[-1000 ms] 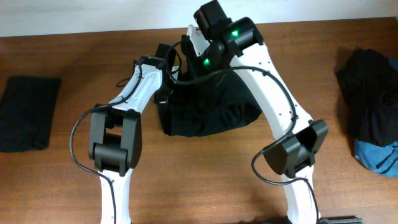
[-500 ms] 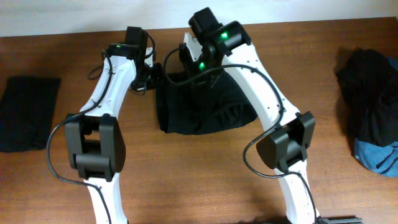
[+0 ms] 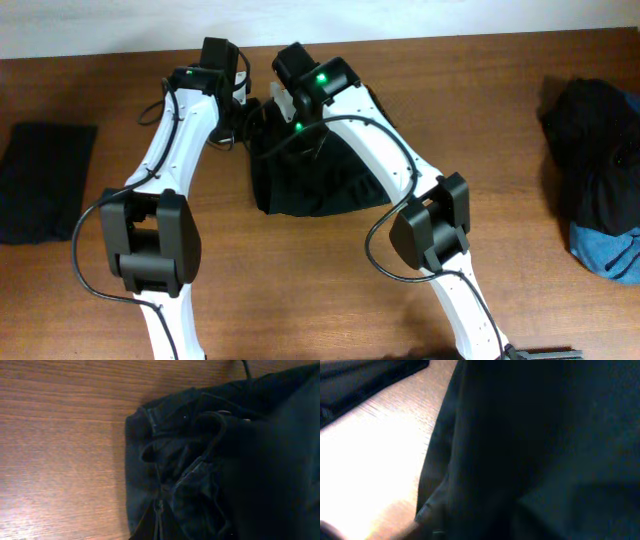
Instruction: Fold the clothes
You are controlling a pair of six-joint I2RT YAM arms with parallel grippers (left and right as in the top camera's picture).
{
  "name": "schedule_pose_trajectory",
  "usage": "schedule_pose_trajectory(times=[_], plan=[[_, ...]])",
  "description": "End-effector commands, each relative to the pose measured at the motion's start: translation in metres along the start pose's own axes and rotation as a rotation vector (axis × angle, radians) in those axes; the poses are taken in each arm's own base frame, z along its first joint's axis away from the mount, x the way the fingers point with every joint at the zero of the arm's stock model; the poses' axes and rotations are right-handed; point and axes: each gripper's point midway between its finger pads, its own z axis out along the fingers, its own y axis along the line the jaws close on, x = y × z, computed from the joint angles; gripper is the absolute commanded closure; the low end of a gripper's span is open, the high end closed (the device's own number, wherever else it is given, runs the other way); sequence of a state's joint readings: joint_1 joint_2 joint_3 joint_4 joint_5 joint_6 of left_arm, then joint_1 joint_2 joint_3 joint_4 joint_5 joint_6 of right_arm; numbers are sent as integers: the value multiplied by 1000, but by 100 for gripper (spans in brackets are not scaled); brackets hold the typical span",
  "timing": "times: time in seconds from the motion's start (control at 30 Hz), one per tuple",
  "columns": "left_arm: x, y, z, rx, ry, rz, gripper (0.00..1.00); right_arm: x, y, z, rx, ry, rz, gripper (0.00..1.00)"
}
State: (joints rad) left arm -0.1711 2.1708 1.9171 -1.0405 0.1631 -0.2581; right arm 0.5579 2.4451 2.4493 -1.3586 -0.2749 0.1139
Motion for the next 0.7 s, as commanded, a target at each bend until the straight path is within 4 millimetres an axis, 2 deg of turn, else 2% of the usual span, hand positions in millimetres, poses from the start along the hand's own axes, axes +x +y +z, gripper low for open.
schedule_pose_trajectory(times=[0.0,0.07,0.17,0.27,0.4,0.47,0.57,0.63,0.67], plan=[[-10,15,-20,-28,-44,-8,100,3,1,9,-5,19,7,18],[-11,21,-23,-31,-46,-20,100,1,2,9,-10,13,5,9],[-14,24,-30,-31,-63,-24,100,-4,11,-1,-57,-16,-2,7],[-20,20,-44,-22,-101,-18,100,-13,9,-22,-61,-61,-10,5],[-29,10,-73,-3,-170,0,100,-21,-2,-52,-57,-121,9,5],[-29,3,-87,11,-196,10,100,-23,-12,-71,-51,-149,20,5],[-24,-23,-96,87,-201,47,100,-22,-28,-96,-35,-181,27,5],[-18,-43,-95,140,-186,78,100,-19,-42,-108,-23,-191,47,10],[-15,-53,-94,157,-178,94,100,-17,-50,-110,-11,-187,64,18]])
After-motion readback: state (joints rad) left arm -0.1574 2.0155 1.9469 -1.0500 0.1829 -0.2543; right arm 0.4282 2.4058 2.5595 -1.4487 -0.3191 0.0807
